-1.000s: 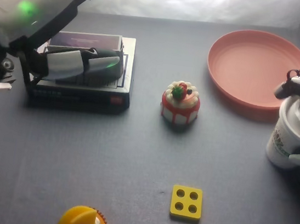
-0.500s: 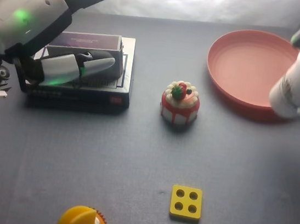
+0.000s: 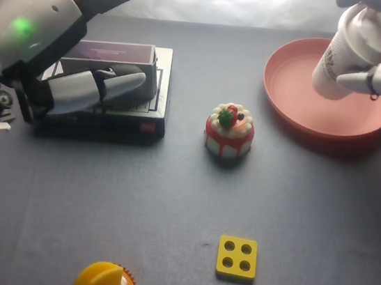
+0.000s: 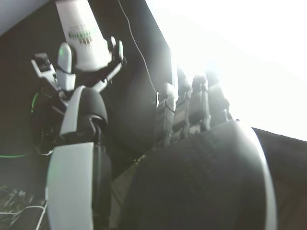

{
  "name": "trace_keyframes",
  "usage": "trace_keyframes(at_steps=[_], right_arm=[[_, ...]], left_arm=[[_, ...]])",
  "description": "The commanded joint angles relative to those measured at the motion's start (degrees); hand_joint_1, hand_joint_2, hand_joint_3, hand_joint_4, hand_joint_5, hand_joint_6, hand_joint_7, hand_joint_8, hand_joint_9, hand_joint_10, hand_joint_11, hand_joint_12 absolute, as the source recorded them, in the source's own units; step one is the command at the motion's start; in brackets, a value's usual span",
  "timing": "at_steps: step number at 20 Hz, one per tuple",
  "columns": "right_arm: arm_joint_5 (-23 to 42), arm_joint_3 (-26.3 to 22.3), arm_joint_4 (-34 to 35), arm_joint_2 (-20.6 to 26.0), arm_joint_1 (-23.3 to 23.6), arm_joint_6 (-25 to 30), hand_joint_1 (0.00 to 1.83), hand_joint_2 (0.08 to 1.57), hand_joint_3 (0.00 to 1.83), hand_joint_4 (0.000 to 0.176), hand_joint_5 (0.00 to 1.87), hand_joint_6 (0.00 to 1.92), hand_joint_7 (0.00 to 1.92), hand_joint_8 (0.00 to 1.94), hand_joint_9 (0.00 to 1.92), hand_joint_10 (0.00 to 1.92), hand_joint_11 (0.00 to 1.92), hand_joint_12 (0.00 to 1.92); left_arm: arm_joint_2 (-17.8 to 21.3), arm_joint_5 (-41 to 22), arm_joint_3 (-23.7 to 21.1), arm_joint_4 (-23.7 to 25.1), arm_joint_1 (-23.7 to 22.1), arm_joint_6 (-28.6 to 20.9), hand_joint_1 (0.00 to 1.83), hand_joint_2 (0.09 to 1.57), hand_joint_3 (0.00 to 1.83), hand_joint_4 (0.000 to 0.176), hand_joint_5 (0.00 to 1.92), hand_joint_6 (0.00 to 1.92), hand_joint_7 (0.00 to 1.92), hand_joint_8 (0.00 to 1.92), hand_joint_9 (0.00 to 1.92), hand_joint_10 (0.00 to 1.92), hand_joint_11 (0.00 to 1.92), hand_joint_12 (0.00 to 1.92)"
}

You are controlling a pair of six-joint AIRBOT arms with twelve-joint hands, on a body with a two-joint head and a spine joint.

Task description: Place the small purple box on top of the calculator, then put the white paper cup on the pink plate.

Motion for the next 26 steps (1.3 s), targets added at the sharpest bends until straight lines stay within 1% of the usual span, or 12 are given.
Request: trace_keyframes(at_steps=[1, 5, 9, 12, 13, 17, 18, 21, 22, 23, 25, 26], right_arm=[[3.08, 1.93, 1.1, -1.18, 1.47, -0.9, 1.11, 1.18, 0.0, 0.0, 0.18, 0.82, 0.21, 1.05, 0.2, 1.64, 0.23, 1.92], [-2.26, 8.3, 6.83, -5.72, 2.92, -3.82, 1.13, 1.15, 0.0, 0.0, 0.17, 0.93, 0.21, 0.88, 0.11, 1.41, 0.01, 1.92], [-3.75, 9.37, 10.35, -6.22, 2.92, -6.45, 1.08, 1.12, 0.0, 0.0, 0.17, 0.55, 0.25, 0.55, 0.07, 1.22, 0.0, 1.82], [-3.96, 9.24, 10.4, -6.21, 2.92, -6.45, 0.95, 1.05, 0.0, 0.02, 0.01, 0.09, 0.03, 0.05, 0.0, 0.52, 0.0, 1.34], [-3.96, 9.12, 10.4, -6.2, 2.92, -6.45, 0.89, 1.02, 0.0, 0.065, 0.0, 0.0, 0.0, 0.0, 0.0, 0.06, 0.0, 0.91], [-3.94, 8.66, 10.38, -6.18, 2.92, -6.82, 0.76, 1.0, 0.0, 0.064, 0.0, 0.0, 0.0, 0.0, 0.0, 0.0, 0.0, 1.52], [-3.87, 8.23, 10.38, -6.17, 2.92, -7.43, 0.73, 0.98, 0.0, 0.091, 0.0, 0.0, 0.0, 0.0, 0.0, 0.0, 0.0, 1.56], [-2.07, 5.27, 8.95, -3.93, 3.19, -7.94, 0.71, 0.97, 0.0, 0.048, 0.0, 0.0, 0.0, 0.0, 0.0, 0.0, 0.0, 1.57], [-0.92, 3.54, 7.89, -2.53, 3.36, -7.94, 0.69, 0.97, 0.0, 0.07, 0.0, 0.0, 0.0, 0.0, 0.0, 0.0, 0.0, 1.58], [0.41, 1.73, 6.65, -1.31, 3.45, -7.94, 0.65, 1.0, 0.0, 0.019, 0.0, 0.0, 0.0, 0.0, 0.0, 0.0, 0.0, 1.39], [2.99, -1.54, 4.4, 0.88, 3.54, -7.89, 0.57, 1.01, 0.0, 0.022, 0.0, 0.0, 0.0, 0.0, 0.0, 0.0, 0.0, 1.03], [4.99, -3.88, 2.86, 2.35, 3.55, -7.78, 0.44, 0.97, 0.0, 0.024, 0.0, 0.0, 0.0, 0.0, 0.0, 0.0, 0.0, 0.19]], left_arm=[[-0.43, -7.64, 0.09, 0.01, -0.32, -0.37, 0.89, 1.22, 0.0, 0.014, 0.2, 0.0, 0.04, 0.0, 0.0, 0.0, 0.0, 0.12], [-1.36, -8.38, 0.84, -0.16, -0.31, -1.01, 0.88, 1.22, 0.0, 0.019, 0.21, 0.0, 0.04, 0.0, 0.0, 0.0, 0.0, 0.11], [-2.19, -9.27, 1.46, -0.14, -0.39, -2.15, 0.89, 1.22, 0.0, 0.018, 0.21, 0.0, 0.04, 0.0, 0.0, 0.0, 0.0, 0.0], [-2.04, -9.55, 1.38, -0.13, -0.35, -2.17, 0.88, 1.22, 0.0, 0.034, 0.2, 0.0, 0.03, 0.0, 0.0, 0.0, 0.01, 0.01], [-2.03, -9.55, 1.38, -0.15, -0.34, -2.17, 0.89, 1.22, 0.0, 0.035, 0.19, 0.0, 0.01, 0.0, 0.0, 0.0, 0.01, 0.01], [-2.11, -9.55, 1.41, -0.4, -0.27, -2.17, 0.9, 1.2, 0.0, 0.054, 0.2, 0.0, 0.01, 0.0, 0.0, 0.0, 0.0, 0.01], [-2.11, -9.55, 1.39, -0.41, -0.27, -2.17, 0.9, 1.2, 0.0, 0.044, 0.21, 0.01, 0.02, 0.01, 0.0, 0.0, 0.01, 0.02], [-2.07, -9.55, 1.27, -0.56, -0.08, -2.17, 0.89, 1.2, 0.0, 0.051, 0.2, 0.0, 0.0, 0.0, 0.0, 0.0, 0.0, 0.0], [-2.07, -9.61, 1.18, -0.74, 0.07, -2.17, 0.92, 1.19, 0.0, 0.051, 0.2, 0.0, 0.01, 0.0, 0.0, 0.0, 0.0, 0.0], [-2.05, -9.74, 1.1, -0.92, 0.29, -2.17, 0.94, 1.19, 0.0, 0.046, 0.2, 0.0, 0.01, 0.0, 0.0, 0.0, 0.0, 0.0], [-1.88, -10.05, 0.84, -1.33, 0.78, -2.17, 0.92, 1.19, 0.0, 0.047, 0.21, 0.0, 0.01, 0.0, 0.0, 0.0, 0.0, 0.0], [-1.72, -10.3, 0.68, -1.61, 1.18, -2.17, 0.91, 1.18, 0.0, 0.046, 0.2, 0.0, 0.01, 0.0, 0.0, 0.0, 0.0, 0.0]])
